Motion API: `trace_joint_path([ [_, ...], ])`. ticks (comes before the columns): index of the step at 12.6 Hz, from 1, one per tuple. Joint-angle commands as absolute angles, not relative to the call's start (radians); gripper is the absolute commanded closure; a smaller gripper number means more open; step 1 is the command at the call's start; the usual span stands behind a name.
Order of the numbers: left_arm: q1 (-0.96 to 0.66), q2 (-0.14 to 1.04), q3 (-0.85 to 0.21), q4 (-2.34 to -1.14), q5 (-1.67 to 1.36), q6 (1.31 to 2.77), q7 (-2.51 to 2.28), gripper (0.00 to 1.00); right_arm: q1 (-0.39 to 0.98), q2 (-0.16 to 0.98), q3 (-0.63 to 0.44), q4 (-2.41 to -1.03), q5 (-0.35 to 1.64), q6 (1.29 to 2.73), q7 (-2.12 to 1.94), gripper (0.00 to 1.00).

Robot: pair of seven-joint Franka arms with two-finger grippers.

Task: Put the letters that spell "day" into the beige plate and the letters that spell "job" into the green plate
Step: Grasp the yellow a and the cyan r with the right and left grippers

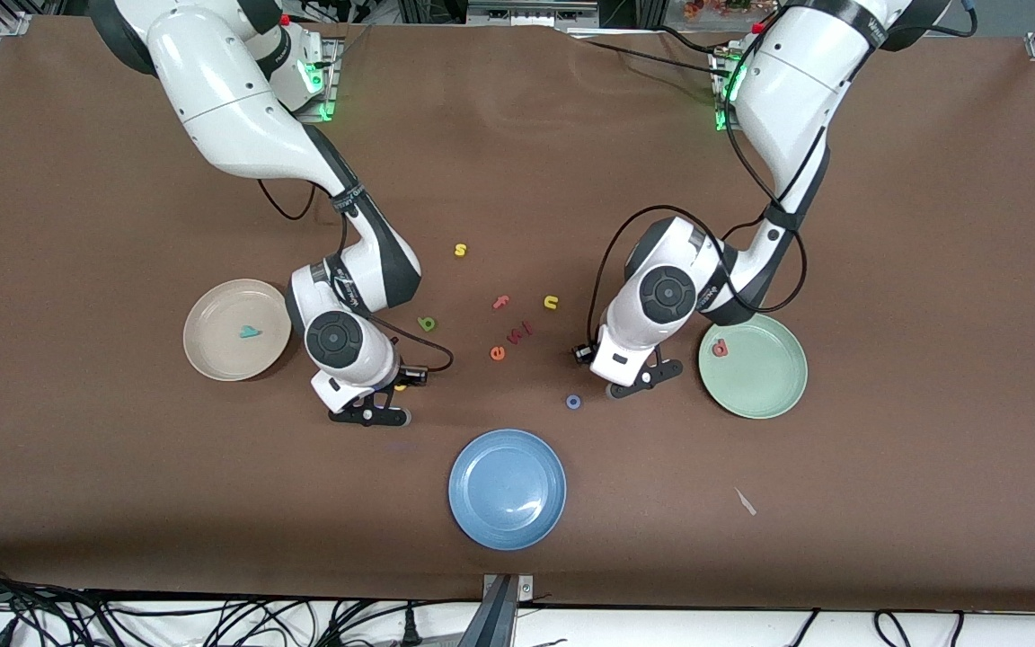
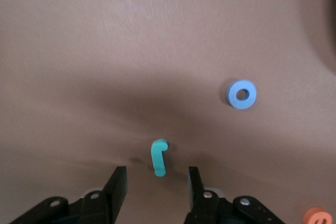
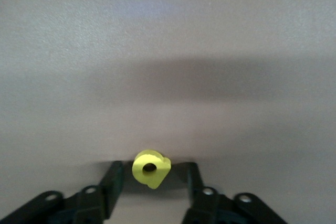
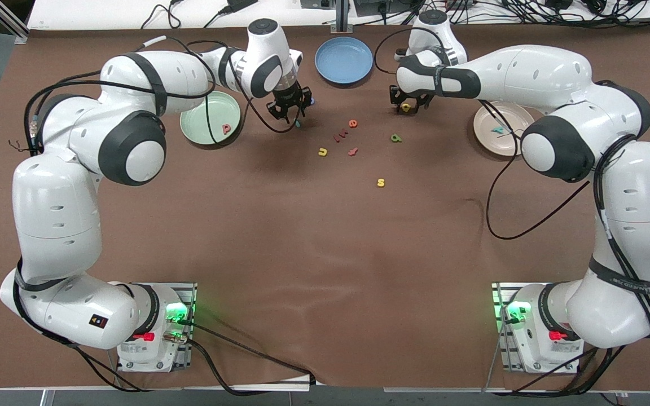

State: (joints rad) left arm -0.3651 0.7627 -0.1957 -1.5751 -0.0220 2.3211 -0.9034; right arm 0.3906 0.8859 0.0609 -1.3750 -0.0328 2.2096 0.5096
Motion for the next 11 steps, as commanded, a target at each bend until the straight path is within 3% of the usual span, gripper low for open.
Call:
trace_joint_path([
  [1,-0.387,0.782,-0.181,-1.551,-0.029,2.326,-0.922,0.47,0.388,0.905,0.063,-1.355,-0.045,2.217,0.502,0.66],
  [7,-0.382,0.804,-0.179,-1.549,-0.029,2.327,-0.927,0.52,0.39,0.904,0.064,-1.35,-0.041,2.218,0.505,0.89],
  [9,-0.38,0.804,-0.179,-1.549,-0.034,2.327,-0.94,0.7,0.388,0.897,0.064,-1.347,-0.04,2.209,0.497,0.99],
  [11,-0.38,0.802,-0.181,-1.548,-0.035,2.326,-0.998,1.0,0.377,0.882,0.06,-1.326,-0.022,2.159,0.492,0.99],
])
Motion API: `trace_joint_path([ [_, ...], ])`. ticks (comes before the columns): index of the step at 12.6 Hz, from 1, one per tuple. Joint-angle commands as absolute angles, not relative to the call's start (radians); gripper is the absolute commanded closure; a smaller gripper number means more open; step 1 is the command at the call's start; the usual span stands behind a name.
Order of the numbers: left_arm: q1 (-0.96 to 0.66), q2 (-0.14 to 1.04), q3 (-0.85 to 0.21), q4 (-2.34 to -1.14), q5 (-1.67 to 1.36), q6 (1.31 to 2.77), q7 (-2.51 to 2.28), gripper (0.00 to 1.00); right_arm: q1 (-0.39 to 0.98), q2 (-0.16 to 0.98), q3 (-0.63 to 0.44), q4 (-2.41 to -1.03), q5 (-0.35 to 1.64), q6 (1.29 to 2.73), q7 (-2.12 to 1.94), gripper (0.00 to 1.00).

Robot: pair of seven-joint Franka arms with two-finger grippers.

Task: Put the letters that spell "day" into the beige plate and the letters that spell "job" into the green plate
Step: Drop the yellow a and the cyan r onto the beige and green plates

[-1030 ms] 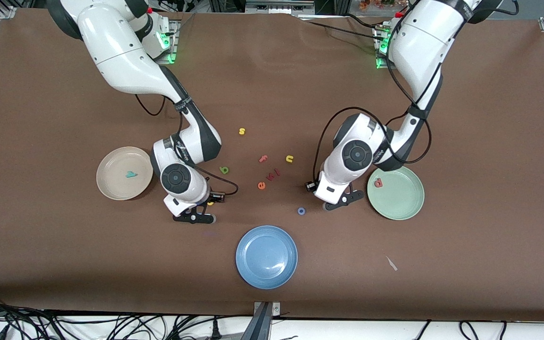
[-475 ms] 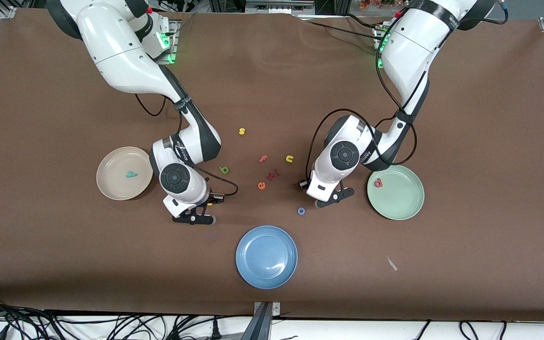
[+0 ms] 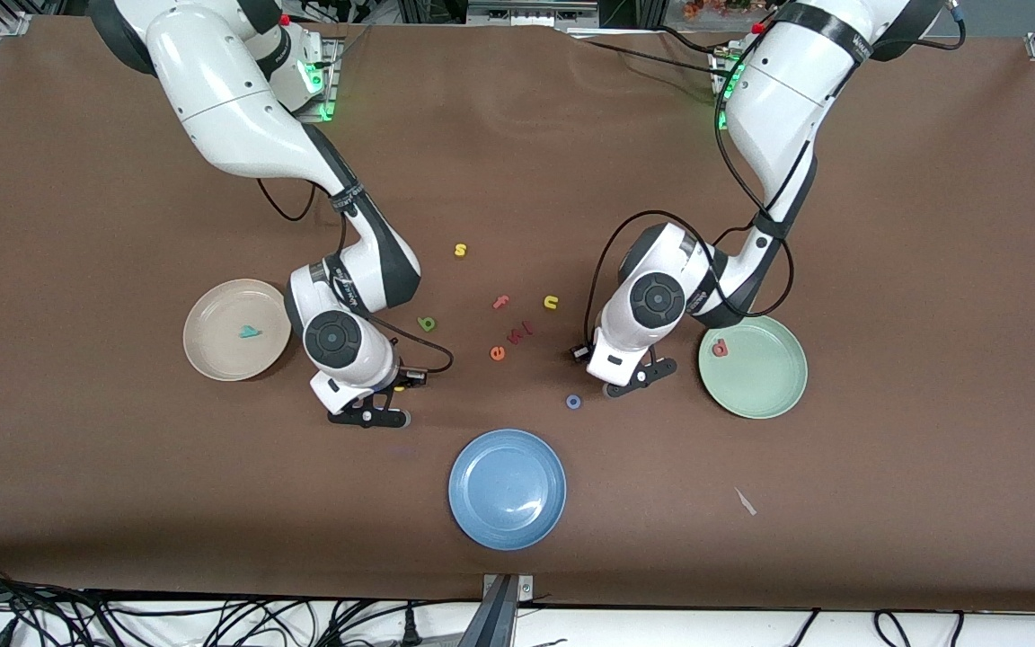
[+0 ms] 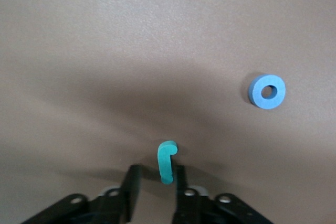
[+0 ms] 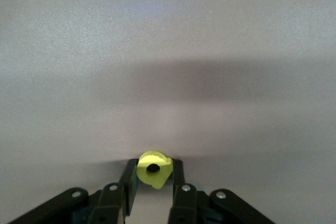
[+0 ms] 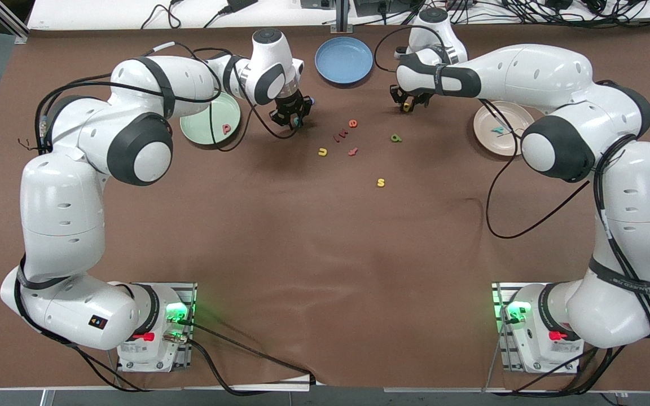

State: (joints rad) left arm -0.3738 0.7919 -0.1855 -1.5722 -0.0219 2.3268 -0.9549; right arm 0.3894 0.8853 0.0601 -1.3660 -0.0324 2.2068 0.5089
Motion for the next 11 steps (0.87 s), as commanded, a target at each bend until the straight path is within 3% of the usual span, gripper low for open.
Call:
trace_joint_path([
  [1,-0.379,0.801,-0.181,-1.548,-0.032,2.326,-1.017,1.0,0.355,0.879,0.067,-1.278,-0.02,2.09,0.483,0.99],
  [3,-0.379,0.796,-0.181,-1.549,-0.029,2.322,-1.023,1.0,0.328,0.841,0.063,-1.261,-0.018,1.979,0.392,0.99],
  [5,-0.376,0.789,-0.179,-1.548,-0.028,2.313,-1.019,1.0,0.328,0.755,0.019,-1.363,-0.021,1.939,0.322,0.99],
  [8,-0.371,0.727,-0.164,-1.549,-0.022,2.203,-1.014,1.0,0.328,0.616,-0.038,-1.605,-0.034,1.979,0.211,0.99],
  [11,-0.336,0.655,-0.149,-1.552,0.048,2.074,-0.988,1.0,0.327,0.441,-0.122,-1.915,-0.028,2.133,0.086,0.99],
])
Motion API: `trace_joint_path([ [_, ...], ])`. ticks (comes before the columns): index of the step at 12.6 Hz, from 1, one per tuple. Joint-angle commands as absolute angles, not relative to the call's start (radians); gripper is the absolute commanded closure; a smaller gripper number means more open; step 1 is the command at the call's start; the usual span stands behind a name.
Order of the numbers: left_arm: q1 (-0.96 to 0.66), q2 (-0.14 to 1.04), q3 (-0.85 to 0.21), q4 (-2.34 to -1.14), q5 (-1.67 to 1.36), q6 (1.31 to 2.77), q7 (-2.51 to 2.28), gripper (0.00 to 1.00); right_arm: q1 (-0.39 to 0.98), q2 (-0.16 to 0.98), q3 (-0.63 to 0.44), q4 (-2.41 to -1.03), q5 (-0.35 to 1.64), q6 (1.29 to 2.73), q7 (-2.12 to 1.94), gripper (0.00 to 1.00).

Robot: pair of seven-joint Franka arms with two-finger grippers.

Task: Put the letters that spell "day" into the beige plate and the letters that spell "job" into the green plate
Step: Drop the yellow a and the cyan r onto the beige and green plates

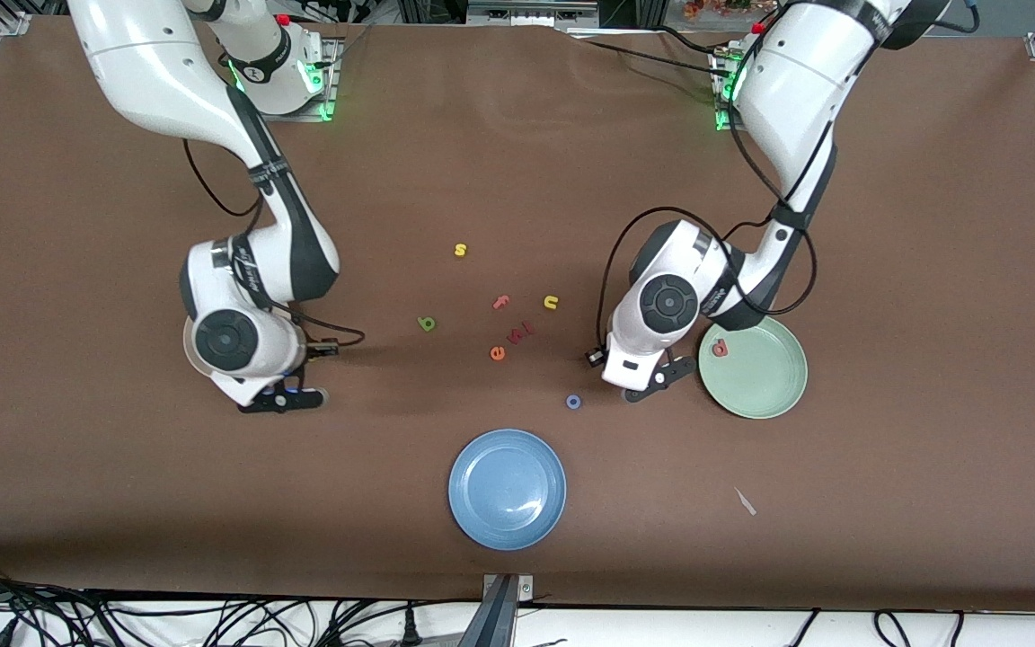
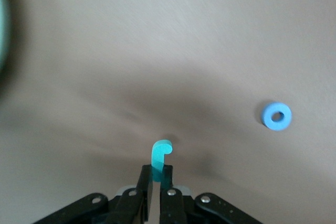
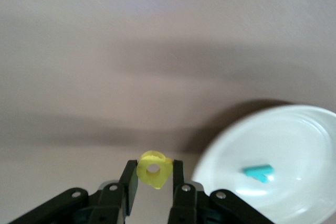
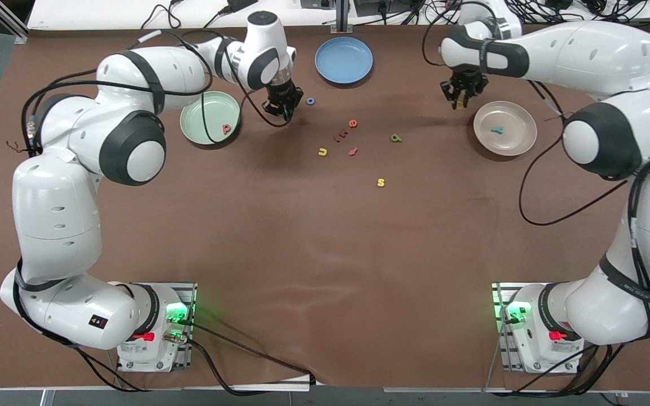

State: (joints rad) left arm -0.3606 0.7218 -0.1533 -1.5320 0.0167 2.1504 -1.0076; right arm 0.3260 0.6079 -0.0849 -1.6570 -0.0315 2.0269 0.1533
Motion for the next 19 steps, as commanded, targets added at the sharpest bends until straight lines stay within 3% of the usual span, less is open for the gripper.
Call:
trace_joint_path([
  [1,-0.316,0.62,-0.147,-1.568,0.048,2.059,-0.971,1.0,0.327,0.408,-0.161,-1.971,-0.026,2.158,0.019,0.99],
  [3,-0.241,0.572,-0.153,-1.578,0.046,2.016,-0.916,1.0,0.325,0.377,-0.228,-2.073,-0.017,2.241,-0.095,0.98],
  [4,-0.22,0.559,-0.153,-1.586,0.046,2.007,-0.898,1.0,0.325,0.38,-0.242,-2.095,-0.017,2.275,-0.121,0.86],
  [5,-0.189,0.545,-0.153,-1.61,0.046,2.005,-0.894,1.0,0.322,0.391,-0.244,-2.095,-0.017,2.275,-0.127,0.35],
  [6,-0.154,0.537,-0.155,-1.632,0.046,2.005,-0.864,1.0,0.324,0.393,-0.242,-2.091,-0.005,2.266,-0.117,0.0],
  [9,-0.092,0.528,-0.155,-1.684,0.046,2.008,-0.781,1.0,0.342,0.387,-0.203,-2.005,0.104,2.146,-0.042,0.0],
  [13,-0.014,0.538,-0.155,-1.781,0.046,2.078,-0.662,1.0,0.345,0.448,-0.063,-1.893,0.104,2.138,0.136,0.0],
  [16,0.015,0.538,-0.155,-1.86,0.046,2.143,-0.557,1.0,0.36,0.485,0.018,-1.885,0.103,2.244,0.138,0.0],
  [19,0.017,0.541,-0.155,-1.917,0.046,2.214,-0.509,1.0,0.432,0.544,0.028,-1.846,0.097,2.313,0.245,0.0],
])
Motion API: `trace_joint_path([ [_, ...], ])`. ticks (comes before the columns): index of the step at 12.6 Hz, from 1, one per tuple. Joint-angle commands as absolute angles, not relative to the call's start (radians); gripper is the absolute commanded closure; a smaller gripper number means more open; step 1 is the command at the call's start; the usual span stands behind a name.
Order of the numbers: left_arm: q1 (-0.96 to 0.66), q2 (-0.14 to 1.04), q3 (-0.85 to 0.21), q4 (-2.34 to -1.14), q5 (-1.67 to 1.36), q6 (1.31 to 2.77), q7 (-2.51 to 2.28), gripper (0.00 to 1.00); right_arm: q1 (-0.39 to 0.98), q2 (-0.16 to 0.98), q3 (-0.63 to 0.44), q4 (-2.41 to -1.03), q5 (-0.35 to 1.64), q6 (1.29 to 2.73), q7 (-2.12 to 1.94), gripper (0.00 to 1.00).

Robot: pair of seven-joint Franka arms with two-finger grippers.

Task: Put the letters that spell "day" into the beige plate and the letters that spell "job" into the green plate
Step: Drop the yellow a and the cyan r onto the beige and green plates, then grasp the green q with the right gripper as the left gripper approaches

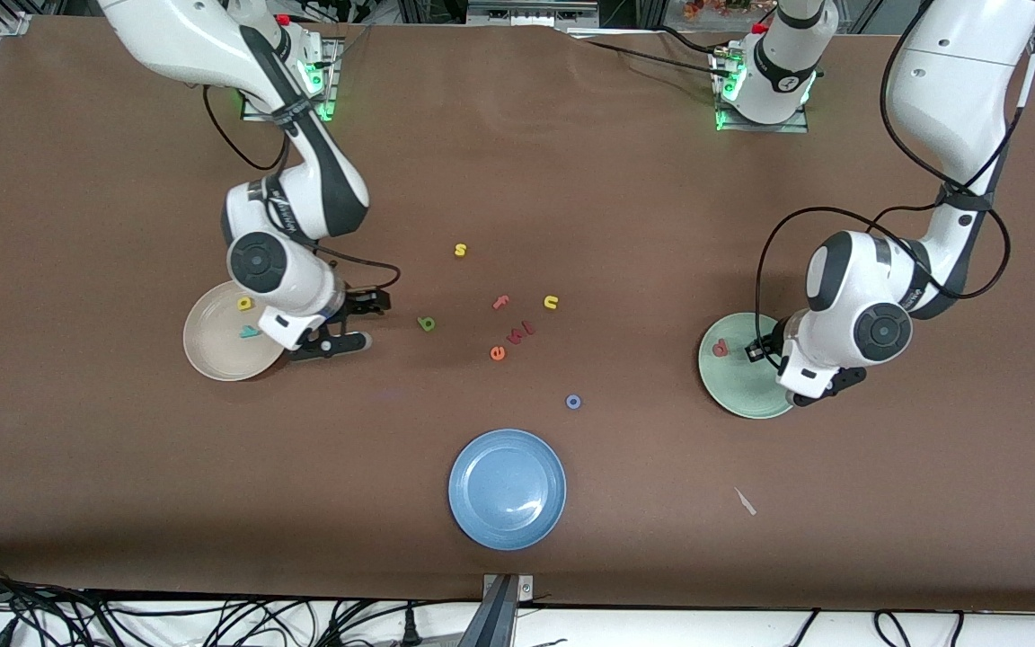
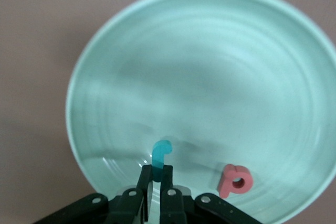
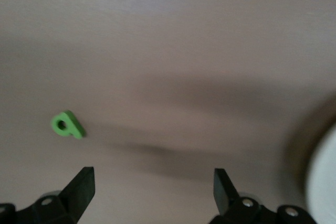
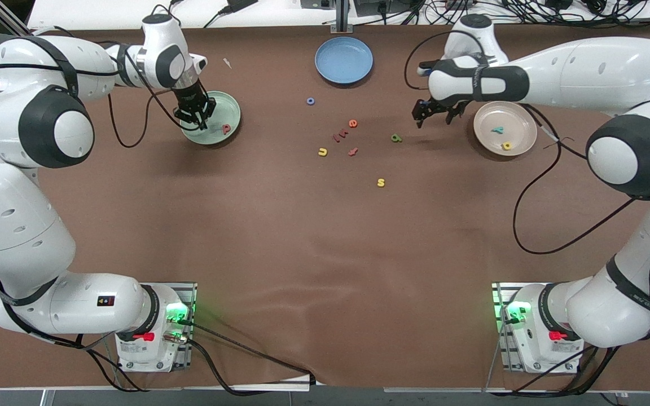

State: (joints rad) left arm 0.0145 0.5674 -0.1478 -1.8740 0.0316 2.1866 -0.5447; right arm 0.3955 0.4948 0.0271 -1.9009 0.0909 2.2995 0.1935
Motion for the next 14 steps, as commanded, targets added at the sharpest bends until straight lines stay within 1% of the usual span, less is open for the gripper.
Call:
trace_joint_path([
  [1,0.017,0.546,-0.155,-1.917,0.046,2.214,-0.508,1.0,0.468,0.566,0.028,-1.824,0.101,2.328,0.265,0.0],
  [3,0.015,0.558,-0.155,-1.913,0.048,2.212,-0.506,1.0,0.495,0.592,0.028,-1.813,0.095,2.388,0.293,0.0],
  [4,0.015,0.557,-0.153,-1.905,0.048,2.204,-0.505,0.84,0.517,0.61,0.028,-1.809,0.1,2.41,0.293,0.0],
  [5,0.015,0.557,-0.153,-1.902,0.046,2.201,-0.488,0.46,0.525,0.623,0.028,-1.799,0.097,2.416,0.295,0.0],
  [6,0.015,0.555,-0.153,-1.902,0.046,2.201,-0.462,0.0,0.523,0.633,0.028,-1.793,0.088,2.419,0.296,0.01],
  [7,0.015,0.549,-0.153,-1.901,0.046,2.198,-0.465,0.0,0.525,0.649,0.028,-1.783,0.084,2.421,0.295,0.01],
  [8,0.014,0.54,-0.155,-1.89,0.046,2.191,-0.472,0.0,0.526,0.658,0.028,-1.775,0.081,2.421,0.295,0.07],
  [10,0.0,0.537,-0.16,-1.846,0.046,2.122,-0.474,0.0,0.529,0.681,0.028,-1.759,0.069,2.421,0.295,0.08],
  [12,-0.002,0.534,-0.178,-1.755,0.043,2.016,-0.471,0.0,0.531,0.695,0.026,-1.749,0.057,2.421,0.296,0.13],
  [13,-0.003,0.535,-0.207,-1.705,0.04,1.964,-0.477,0.0,0.531,0.695,0.028,-1.749,0.055,2.421,0.296,0.16],
  [14,-0.009,0.535,-0.221,-1.66,0.038,1.935,-0.477,0.0,0.531,0.695,0.028,-1.749,0.054,2.419,0.296,0.19],
])
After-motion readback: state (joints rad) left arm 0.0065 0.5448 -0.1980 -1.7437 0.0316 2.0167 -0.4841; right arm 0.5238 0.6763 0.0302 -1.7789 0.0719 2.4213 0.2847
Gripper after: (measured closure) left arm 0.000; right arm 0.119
